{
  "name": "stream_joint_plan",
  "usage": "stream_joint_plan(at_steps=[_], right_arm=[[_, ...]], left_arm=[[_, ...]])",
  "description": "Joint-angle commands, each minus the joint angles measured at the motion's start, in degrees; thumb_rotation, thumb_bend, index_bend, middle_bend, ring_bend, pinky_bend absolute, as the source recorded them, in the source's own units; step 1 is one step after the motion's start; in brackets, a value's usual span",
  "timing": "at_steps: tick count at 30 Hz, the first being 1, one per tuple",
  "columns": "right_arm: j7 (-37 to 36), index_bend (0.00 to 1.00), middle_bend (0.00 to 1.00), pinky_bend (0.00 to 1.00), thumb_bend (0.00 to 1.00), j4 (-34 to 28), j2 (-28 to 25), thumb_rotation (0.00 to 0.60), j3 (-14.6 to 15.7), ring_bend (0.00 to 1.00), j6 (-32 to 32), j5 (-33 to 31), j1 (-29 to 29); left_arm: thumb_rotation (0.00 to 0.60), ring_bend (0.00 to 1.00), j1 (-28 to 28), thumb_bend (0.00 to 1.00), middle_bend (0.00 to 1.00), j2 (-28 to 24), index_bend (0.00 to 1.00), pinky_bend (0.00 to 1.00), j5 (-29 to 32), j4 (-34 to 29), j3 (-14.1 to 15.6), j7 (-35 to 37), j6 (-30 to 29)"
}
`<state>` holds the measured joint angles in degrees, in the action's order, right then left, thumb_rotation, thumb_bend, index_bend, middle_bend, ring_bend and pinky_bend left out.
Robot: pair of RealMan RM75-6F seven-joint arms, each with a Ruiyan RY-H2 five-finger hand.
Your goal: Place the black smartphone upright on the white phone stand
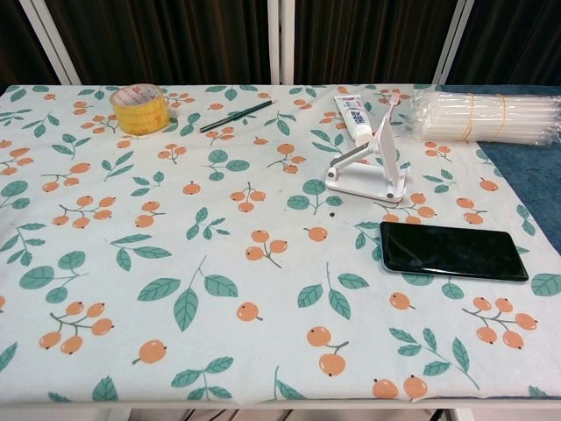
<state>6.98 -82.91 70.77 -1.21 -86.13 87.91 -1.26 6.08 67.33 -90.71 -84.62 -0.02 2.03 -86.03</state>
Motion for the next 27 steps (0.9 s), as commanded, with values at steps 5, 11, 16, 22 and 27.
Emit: stream_joint_plan(at_steps=[5, 11, 16, 22, 27], right_arm=[[9.83, 0.00, 0.00, 0.00, 0.18, -6.73, 5.83, 0.600, 0.76, 0.00, 6.95, 0.91, -4.24], [18.20, 0.00, 0.00, 0.00, 0.18, -11.36, 11.94, 0.600, 0.16, 0.00, 14.20, -2.89, -7.92], [29.45, 0.00, 0.00, 0.00, 0.18, -18.12, 13.76, 0.600, -1.13, 0.00, 17.00, -8.46, -9.87], [38.28, 0.00, 0.00, 0.00, 0.18, -22.88, 16.89, 0.600, -4.18, 0.00, 17.37, -18.67, -11.78], [45.66, 0.00, 0.00, 0.00, 0.18, -26.14, 18.91, 0.600, -6.47, 0.00, 16.50, -28.10, -14.45]], left_arm=[[0.299, 0.10, 0.15, 0.15, 0.09, 0.42, 0.10, 0.21, -0.61, 0.57, 0.35, 0.79, 0.16], [0.304, 0.10, 0.22, 0.15, 0.09, 0.12, 0.10, 0.21, -1.30, 0.95, 0.95, 1.29, 0.41], [0.305, 0.10, -0.37, 0.15, 0.09, 0.56, 0.10, 0.21, -0.91, 2.55, 1.21, 3.39, 0.04], [0.306, 0.10, -0.59, 0.15, 0.09, 0.73, 0.10, 0.21, -1.13, 5.15, 1.79, 5.16, 0.29], [0.308, 0.10, -0.62, 0.15, 0.09, 0.91, 0.10, 0.21, -1.67, 6.61, 2.02, 6.56, -0.02]])
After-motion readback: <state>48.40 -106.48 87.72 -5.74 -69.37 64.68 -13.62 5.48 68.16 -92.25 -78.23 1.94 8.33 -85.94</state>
